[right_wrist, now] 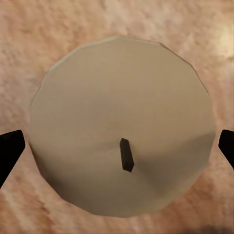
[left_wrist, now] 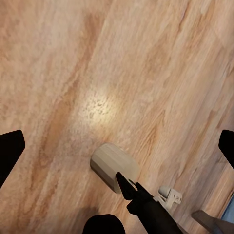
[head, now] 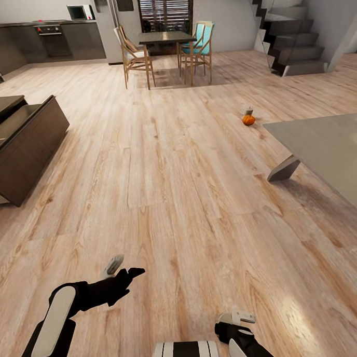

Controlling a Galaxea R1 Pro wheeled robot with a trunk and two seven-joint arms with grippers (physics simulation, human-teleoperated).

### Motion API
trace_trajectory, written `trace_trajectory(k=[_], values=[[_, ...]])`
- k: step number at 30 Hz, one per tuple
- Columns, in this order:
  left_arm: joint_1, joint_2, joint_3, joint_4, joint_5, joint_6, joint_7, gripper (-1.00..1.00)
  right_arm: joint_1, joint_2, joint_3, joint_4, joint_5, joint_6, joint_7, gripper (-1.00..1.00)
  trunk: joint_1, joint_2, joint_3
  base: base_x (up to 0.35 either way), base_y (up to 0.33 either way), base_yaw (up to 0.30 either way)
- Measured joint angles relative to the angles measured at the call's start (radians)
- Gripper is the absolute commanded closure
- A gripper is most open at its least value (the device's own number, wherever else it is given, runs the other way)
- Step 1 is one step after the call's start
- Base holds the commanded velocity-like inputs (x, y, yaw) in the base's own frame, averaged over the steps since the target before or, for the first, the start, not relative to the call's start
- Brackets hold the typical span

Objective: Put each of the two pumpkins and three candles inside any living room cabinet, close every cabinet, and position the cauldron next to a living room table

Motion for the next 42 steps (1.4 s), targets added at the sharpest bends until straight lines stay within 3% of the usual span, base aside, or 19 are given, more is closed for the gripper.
trace_trajectory(k=[42], values=[[0.000,0.000,0.000,0.002,0.000,-0.002,0.000,-1.00,0.000,0.000,0.001,0.000,0.000,0.000,0.000,-1.00,0.001,0.000,-0.008,0.000,0.000,0.000]])
